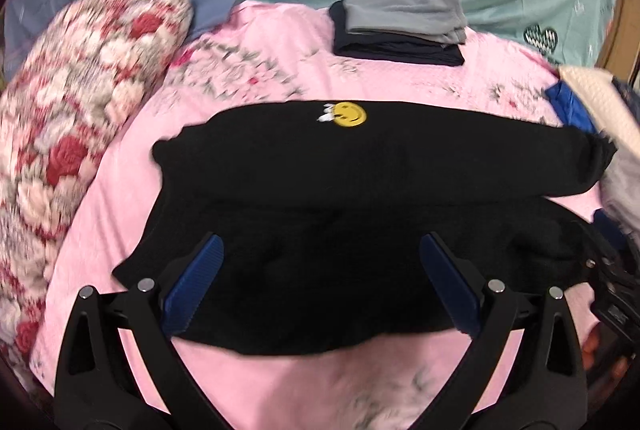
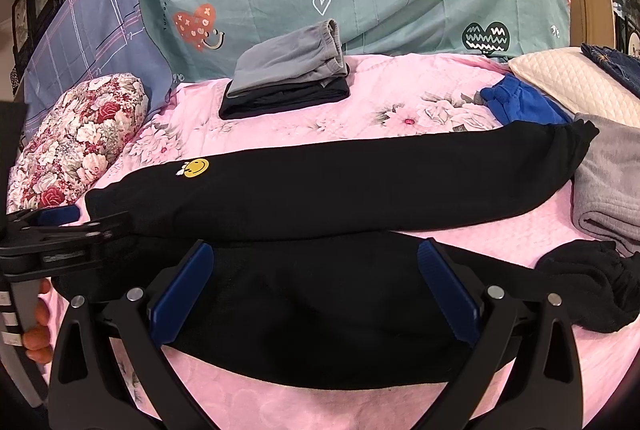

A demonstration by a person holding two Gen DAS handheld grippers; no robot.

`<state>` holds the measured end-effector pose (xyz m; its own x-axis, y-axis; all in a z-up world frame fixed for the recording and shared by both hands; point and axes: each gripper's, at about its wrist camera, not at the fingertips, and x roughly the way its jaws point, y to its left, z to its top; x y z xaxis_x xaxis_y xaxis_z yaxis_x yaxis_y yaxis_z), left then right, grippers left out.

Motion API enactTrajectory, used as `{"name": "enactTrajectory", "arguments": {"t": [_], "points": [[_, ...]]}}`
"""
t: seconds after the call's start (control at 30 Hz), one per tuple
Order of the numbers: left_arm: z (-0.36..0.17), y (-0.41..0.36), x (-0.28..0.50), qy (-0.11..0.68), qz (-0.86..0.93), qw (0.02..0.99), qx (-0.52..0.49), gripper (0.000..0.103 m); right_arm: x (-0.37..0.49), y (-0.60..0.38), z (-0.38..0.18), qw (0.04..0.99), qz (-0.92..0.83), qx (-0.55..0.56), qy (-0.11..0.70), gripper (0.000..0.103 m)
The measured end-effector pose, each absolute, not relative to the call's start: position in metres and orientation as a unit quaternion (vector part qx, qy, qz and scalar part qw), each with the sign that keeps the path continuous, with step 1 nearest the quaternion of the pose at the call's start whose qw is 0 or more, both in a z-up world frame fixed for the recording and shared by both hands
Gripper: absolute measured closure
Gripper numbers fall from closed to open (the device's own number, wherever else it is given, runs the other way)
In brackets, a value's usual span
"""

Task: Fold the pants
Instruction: 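Grasp the waistband of the black sweatpants with the left tool and lift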

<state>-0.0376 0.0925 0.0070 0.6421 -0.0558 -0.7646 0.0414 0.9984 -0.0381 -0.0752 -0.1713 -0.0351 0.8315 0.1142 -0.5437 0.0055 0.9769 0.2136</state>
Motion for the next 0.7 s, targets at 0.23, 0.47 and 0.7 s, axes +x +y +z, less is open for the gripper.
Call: {"name": "enactTrajectory", "arguments": {"t": [0.23, 0.47, 0.7], "points": [[-0.009, 0.212, -0.055, 0.490, -0.086, 0.821, -0.282, 0.003, -0.079, -0.164, -0.032, 0.951, 0.051, 0.097, 0.289, 0.001], [-0.053, 0.264, -0.053, 0.501, -0.037, 0.771, -0.392, 0.004, -0.082, -0.153, -0.029, 0.952, 0.069, 0.079, 0.286, 0.001], [-0.073, 0.275, -0.030, 0.512, -0.008, 0.767, -0.386, 0.004, -0.087, -0.156, -0.024, 0.948, 0.084, 0.085, 0.294, 0.001]]}}
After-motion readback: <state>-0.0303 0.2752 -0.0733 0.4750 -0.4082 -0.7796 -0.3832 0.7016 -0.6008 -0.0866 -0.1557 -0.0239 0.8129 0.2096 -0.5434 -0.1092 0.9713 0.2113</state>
